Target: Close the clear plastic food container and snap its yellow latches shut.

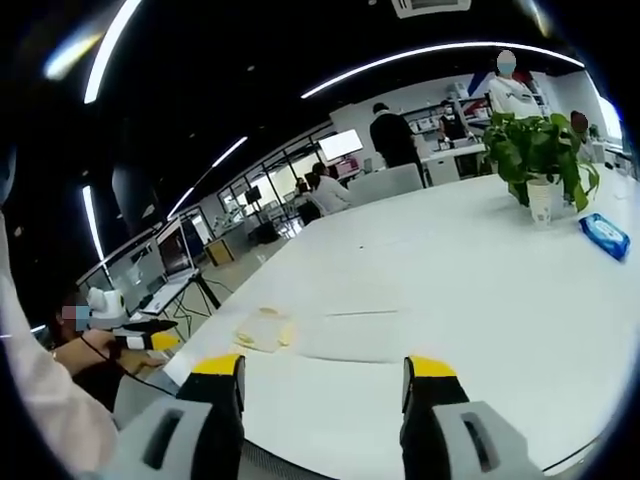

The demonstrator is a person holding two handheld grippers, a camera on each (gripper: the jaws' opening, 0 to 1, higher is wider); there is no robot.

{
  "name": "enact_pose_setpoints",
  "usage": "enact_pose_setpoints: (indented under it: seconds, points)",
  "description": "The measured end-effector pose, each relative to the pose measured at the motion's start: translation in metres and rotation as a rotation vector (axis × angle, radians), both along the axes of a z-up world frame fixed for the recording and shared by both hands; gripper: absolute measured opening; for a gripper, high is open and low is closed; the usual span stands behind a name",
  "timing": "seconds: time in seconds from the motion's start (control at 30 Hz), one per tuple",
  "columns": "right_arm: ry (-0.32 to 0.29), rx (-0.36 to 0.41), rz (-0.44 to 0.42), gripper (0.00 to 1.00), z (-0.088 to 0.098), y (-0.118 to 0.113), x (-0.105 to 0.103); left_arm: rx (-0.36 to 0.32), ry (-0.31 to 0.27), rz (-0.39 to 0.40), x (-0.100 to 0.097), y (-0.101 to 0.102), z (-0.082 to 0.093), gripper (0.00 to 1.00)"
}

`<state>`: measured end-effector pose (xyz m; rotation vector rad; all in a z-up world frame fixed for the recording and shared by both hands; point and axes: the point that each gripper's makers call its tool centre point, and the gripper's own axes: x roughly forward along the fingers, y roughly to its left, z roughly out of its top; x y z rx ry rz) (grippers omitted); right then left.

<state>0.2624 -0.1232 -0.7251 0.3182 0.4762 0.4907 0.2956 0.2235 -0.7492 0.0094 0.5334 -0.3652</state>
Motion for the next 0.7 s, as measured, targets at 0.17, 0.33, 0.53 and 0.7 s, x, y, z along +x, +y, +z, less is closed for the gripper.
enact_pose_setpoints:
  seconds: [0.17,0.33,0.53,0.7]
  points:
    - [0.008,-0.005,0.013,0.63,-0.001,0.006,0.001,-0.003,0.007,0.004,0.002,0.001,-0.002,0.81]
    - [0.01,-0.009,0.021,0.63,0.001,0.01,0.006,-0.004,0.007,0.004,0.006,0.002,-0.002,0.81]
    - [0.015,-0.017,0.042,0.63,0.0,0.016,0.01,-0.001,0.011,0.005,0.01,0.006,-0.004,0.81]
    - [0.021,-0.021,0.058,0.63,-0.001,0.02,0.016,0.0,0.013,-0.004,0.012,0.002,-0.004,0.81]
